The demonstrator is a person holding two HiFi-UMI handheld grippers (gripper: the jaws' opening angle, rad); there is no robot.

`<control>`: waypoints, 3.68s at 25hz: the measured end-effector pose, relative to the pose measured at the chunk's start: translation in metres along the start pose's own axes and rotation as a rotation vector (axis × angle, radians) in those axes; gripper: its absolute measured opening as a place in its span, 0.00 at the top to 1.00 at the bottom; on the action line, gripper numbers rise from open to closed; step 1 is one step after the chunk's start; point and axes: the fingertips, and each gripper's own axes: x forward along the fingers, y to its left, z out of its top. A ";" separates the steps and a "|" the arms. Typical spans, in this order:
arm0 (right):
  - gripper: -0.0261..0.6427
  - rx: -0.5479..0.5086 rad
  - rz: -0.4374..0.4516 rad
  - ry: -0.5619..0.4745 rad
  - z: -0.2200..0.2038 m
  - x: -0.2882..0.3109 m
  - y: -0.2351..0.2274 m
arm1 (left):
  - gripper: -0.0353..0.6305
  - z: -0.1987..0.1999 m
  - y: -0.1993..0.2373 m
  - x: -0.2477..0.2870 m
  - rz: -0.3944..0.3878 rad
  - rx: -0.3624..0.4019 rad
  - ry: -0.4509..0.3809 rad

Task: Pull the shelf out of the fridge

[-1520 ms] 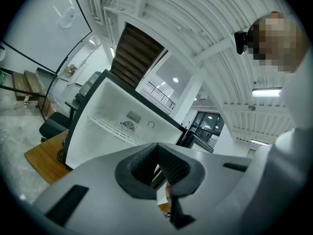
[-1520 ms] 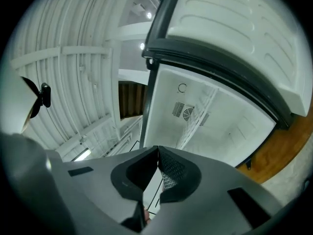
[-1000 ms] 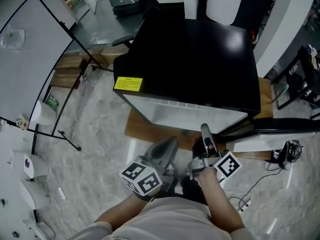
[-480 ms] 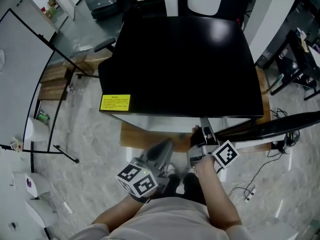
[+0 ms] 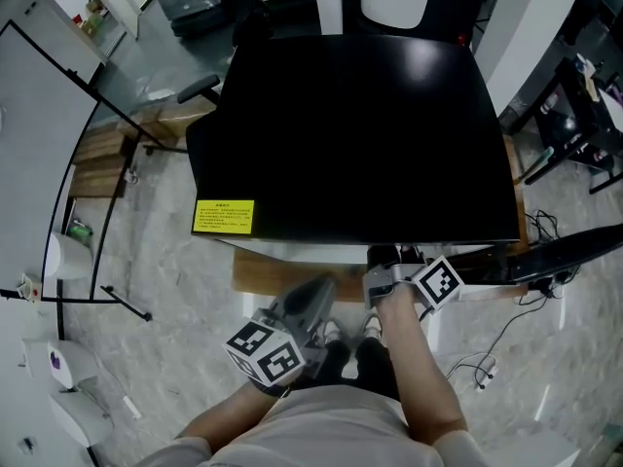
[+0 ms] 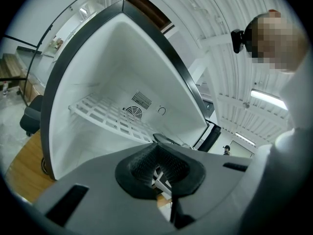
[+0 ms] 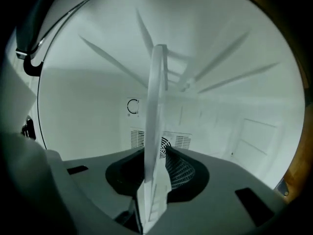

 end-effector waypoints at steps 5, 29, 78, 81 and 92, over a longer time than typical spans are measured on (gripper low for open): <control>0.88 0.013 0.031 -0.017 0.002 0.010 0.002 | 0.94 0.002 0.009 0.000 0.010 -0.004 0.000; 0.90 0.071 -0.016 -0.044 -0.011 -0.028 0.005 | 0.94 -0.011 -0.010 -0.018 -0.032 -0.003 0.007; 0.90 0.152 0.032 0.199 -0.064 -0.241 0.046 | 0.94 -0.106 -0.161 -0.137 0.020 0.038 -0.122; 0.90 0.152 0.033 0.202 -0.067 -0.260 0.054 | 0.94 -0.106 -0.170 -0.146 -0.001 0.048 -0.116; 0.90 0.123 -0.011 0.154 -0.096 -0.346 0.062 | 0.94 -0.128 -0.185 -0.197 -0.109 0.067 -0.077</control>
